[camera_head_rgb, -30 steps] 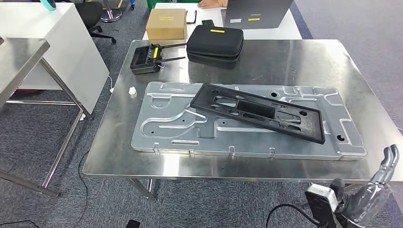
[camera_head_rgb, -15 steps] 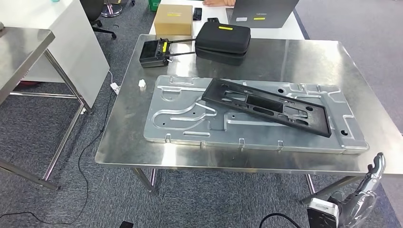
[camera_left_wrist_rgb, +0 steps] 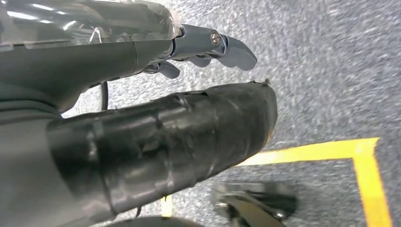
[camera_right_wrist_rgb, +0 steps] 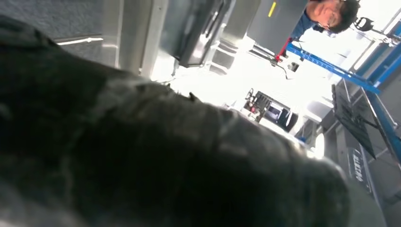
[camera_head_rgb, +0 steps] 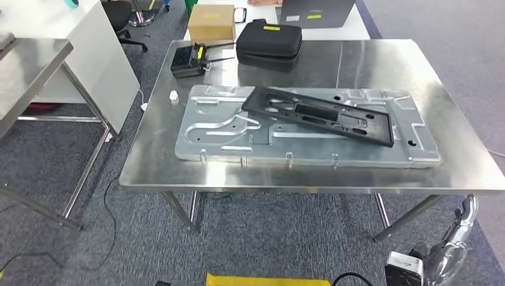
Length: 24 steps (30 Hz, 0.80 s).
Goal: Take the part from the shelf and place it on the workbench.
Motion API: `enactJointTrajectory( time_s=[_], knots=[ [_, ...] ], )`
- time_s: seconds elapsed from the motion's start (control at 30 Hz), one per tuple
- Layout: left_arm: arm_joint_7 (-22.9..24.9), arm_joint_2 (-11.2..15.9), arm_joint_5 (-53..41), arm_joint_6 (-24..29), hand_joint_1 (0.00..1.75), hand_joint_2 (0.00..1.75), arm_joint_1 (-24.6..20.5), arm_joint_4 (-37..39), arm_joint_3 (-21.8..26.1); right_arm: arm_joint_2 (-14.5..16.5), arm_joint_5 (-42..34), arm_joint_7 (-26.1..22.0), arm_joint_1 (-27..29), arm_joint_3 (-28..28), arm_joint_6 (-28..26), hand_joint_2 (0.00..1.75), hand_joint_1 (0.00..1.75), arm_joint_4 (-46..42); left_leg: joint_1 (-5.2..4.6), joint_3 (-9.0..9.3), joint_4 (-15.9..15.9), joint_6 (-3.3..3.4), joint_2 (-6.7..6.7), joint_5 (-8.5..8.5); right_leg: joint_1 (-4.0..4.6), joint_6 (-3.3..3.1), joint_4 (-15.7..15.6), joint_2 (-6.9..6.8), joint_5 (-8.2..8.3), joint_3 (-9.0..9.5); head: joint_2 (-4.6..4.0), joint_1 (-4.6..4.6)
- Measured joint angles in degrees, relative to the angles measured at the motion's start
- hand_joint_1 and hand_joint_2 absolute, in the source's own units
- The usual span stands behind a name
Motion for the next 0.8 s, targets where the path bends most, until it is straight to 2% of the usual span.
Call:
enactJointTrajectory(
  time_s=[0.03, 0.07, 0.1, 0.13, 0.17, 0.2, 0.23, 0.3, 0.33, 0.37, 0.4, 0.47, 0.5, 0.53, 0.57, 0.6, 0.63, 0.7, 0.73, 0.8],
  knots=[
    [0.01, 0.01, -0.01, 0.00, 0.00, 0.00, -0.01, 0.00, -0.01, 0.05, -0.10, 0.01, -0.01, 0.00, 0.08, 0.00, 0.00, 0.11, 0.09, 0.61, 1.49, -0.18, 0.00, 0.34, -0.01, 0.11, 0.21, -0.05, 0.63, -0.94, 0.00, -0.01],
    [0.03, 0.02, -0.01, 0.00, 0.00, 0.00, -0.02, 0.00, -0.01, 0.11, -0.19, 0.02, 0.00, 0.00, 0.11, 0.00, 0.00, 0.20, 0.18, 2.17, 0.84, -0.28, 0.01, 1.81, -0.04, 0.27, 0.50, -0.08, 1.15, -1.84, 0.00, -0.01],
    [0.05, 0.03, 0.00, 0.00, 0.00, 0.00, -0.04, 0.00, 0.00, 0.18, -0.26, 0.03, -0.01, 0.00, 0.11, 0.00, 0.00, 0.28, 0.27, 4.71, -1.84, -0.30, 0.01, 3.48, -0.08, 0.47, 0.88, -0.09, 1.60, -2.70, 0.00, -0.01],
    [0.07, 0.04, 0.01, 0.00, 0.00, 0.00, -0.11, 0.00, 0.01, 0.24, -0.31, 0.03, 0.00, -0.01, 0.12, 0.00, 0.00, 0.32, 0.31, 7.80, -5.91, -0.22, -0.01, 4.22, -0.08, 0.72, 1.31, -0.09, 1.97, -3.51, 0.00, -0.02],
    [0.08, 0.04, 0.01, 0.01, 0.00, 0.00, -0.17, 0.00, 0.01, 0.29, -0.37, 0.03, -0.01, -0.02, 0.12, 0.00, 0.00, 0.35, 0.24, 10.64, -10.12, 0.02, -0.08, 4.20, -0.05, 1.04, 1.73, -0.10, 2.30, -4.15, 0.00, 0.01],
    [0.08, 0.04, 0.02, 0.01, 0.00, 0.00, -0.20, 0.00, 0.02, 0.33, -0.43, 0.02, -0.01, -0.03, 0.14, 0.00, 0.00, 0.38, 0.13, 12.56, -13.31, 0.31, -0.15, 3.73, -0.01, 1.40, 2.02, -0.12, 2.68, -4.55, 0.00, 0.03],
    [0.08, 0.05, 0.02, 0.01, 0.00, 0.00, -0.22, 0.00, 0.02, 0.37, -0.46, 0.01, -0.02, -0.04, 0.15, 0.00, 0.00, 0.39, -0.03, 13.46, -15.13, 0.66, -0.22, 3.12, 0.03, 1.78, 2.14, -0.15, 3.09, -4.76, 0.00, 0.04],
    [0.07, 0.06, 0.04, -0.05, 0.00, 0.00, -0.13, 0.00, 0.03, 0.49, -0.52, -0.04, 0.00, -0.04, 0.18, 0.00, 0.00, 0.47, -0.17, 13.10, -15.66, 1.58, -0.17, 3.59, -0.02, 2.58, 1.99, -0.14, 3.95, -4.92, 0.00, 0.07],
    [0.05, 0.07, 0.07, -0.16, 0.00, 0.00, -0.11, 0.00, 0.05, 0.52, -0.54, -0.07, 0.04, -0.04, 0.18, 0.00, 0.00, 0.51, -0.14, 12.67, -15.75, 2.13, -0.03, 4.14, -0.10, 2.93, 2.31, -0.06, 3.48, -5.24, 0.00, 0.08],
    [0.03, 0.07, 0.09, -0.27, 0.00, 0.00, -0.09, 0.00, 0.07, 0.55, -0.57, -0.09, 0.07, -0.04, 0.19, 0.00, 0.00, 0.56, -0.07, 12.10, -15.88, 2.73, 0.13, 4.77, -0.19, 3.22, 3.35, 0.03, 2.02, -5.79, 0.00, 0.09],
    [0.01, 0.08, 0.11, -0.37, 0.00, 0.00, -0.07, 0.00, 0.08, 0.56, -0.61, -0.11, 0.09, -0.05, 0.20, 0.00, 0.00, 0.62, 0.01, 11.37, -15.98, 3.22, 0.31, 5.45, -0.29, 3.46, 5.49, 0.12, -0.47, -6.61, 0.00, 0.10],
    [-0.05, 0.09, 0.11, -0.44, 0.00, 0.00, -0.07, 0.00, 0.08, 0.59, -0.72, -0.10, 0.11, -0.10, 0.23, 0.00, 0.00, 0.81, -0.08, 9.76, -15.90, 3.72, 0.50, 6.69, -0.37, 3.83, 12.21, 0.22, -6.17, -8.33, 0.00, 0.09],
    [-0.07, 0.09, 0.10, -0.48, 0.00, 0.00, -0.04, 0.00, 0.08, 0.61, -0.81, -0.07, 0.12, -0.14, 0.25, 0.00, 0.00, 0.94, -0.14, 8.93, -15.81, 3.74, 0.57, 7.32, -0.37, 3.99, 15.36, 0.25, -7.54, -8.75, 0.00, 0.09],
    [-0.08, 0.09, 0.10, -0.54, 0.00, 0.00, -0.02, 0.00, 0.09, 0.63, -0.91, 0.00, 0.12, -0.21, 0.28, 0.00, 0.00, 1.09, -0.18, 8.09, -15.68, 3.69, 0.61, 7.94, -0.37, 4.07, 17.20, 0.26, -7.44, -8.50, 0.00, 0.08],
    [-0.08, 0.09, 0.10, -0.60, 0.00, 0.00, -0.01, 0.00, 0.09, 0.65, -0.98, 0.06, 0.12, -0.29, 0.29, 0.00, 0.00, 1.24, -0.20, 7.26, -15.51, 3.59, 0.62, 8.50, -0.38, 4.06, 17.26, 0.26, -6.19, -7.41, 0.00, 0.08],
    [-0.08, 0.09, 0.10, -0.64, 0.00, 0.00, -0.01, 0.00, 0.10, 0.66, -1.04, 0.11, 0.12, -0.39, 0.30, 0.00, 0.00, 1.37, -0.21, 6.44, -15.31, 3.45, 0.62, 9.02, -0.37, 3.93, 15.24, 0.26, -4.51, -5.25, 0.00, 0.08],
    [-0.08, 0.08, 0.10, -0.67, 0.00, 0.00, -0.02, 0.00, 0.10, 0.67, -1.06, 0.14, 0.09, -0.48, 0.31, 0.00, 0.00, 1.45, -0.21, 5.73, -15.05, 3.28, 0.61, 9.46, -0.34, 3.68, 11.60, 0.27, -3.39, -2.24, 0.00, 0.07],
    [-0.09, 0.07, 0.10, -0.68, 0.00, 0.00, -0.04, 0.00, 0.10, 0.70, -1.07, 0.14, 0.01, -0.57, 0.31, 0.00, 0.00, 1.51, -0.33, 4.79, -14.54, 2.75, 0.56, 10.22, -0.02, 3.02, 3.56, 0.28, -3.54, 3.35, 0.00, 0.06],
    [-0.10, 0.07, 0.10, -0.68, 0.00, 0.00, -0.05, 0.00, 0.10, 0.72, -1.08, 0.13, 0.00, -0.59, 0.31, 0.00, 0.00, 1.52, -0.36, 4.61, -14.44, 2.42, 0.56, 10.58, 0.19, 2.69, 1.16, 0.29, -4.15, 4.72, 0.00, 0.06],
    [-0.10, 0.07, 0.10, -0.69, 0.00, 0.00, -0.03, 0.00, 0.10, 0.75, -1.08, 0.13, 0.03, -0.62, 0.30, 0.00, 0.00, 1.59, -0.36, 4.51, -14.60, 1.63, 0.56, 11.38, 0.35, 1.95, -0.08, 0.27, -4.13, 4.73, 0.00, 0.08]
  ],
)
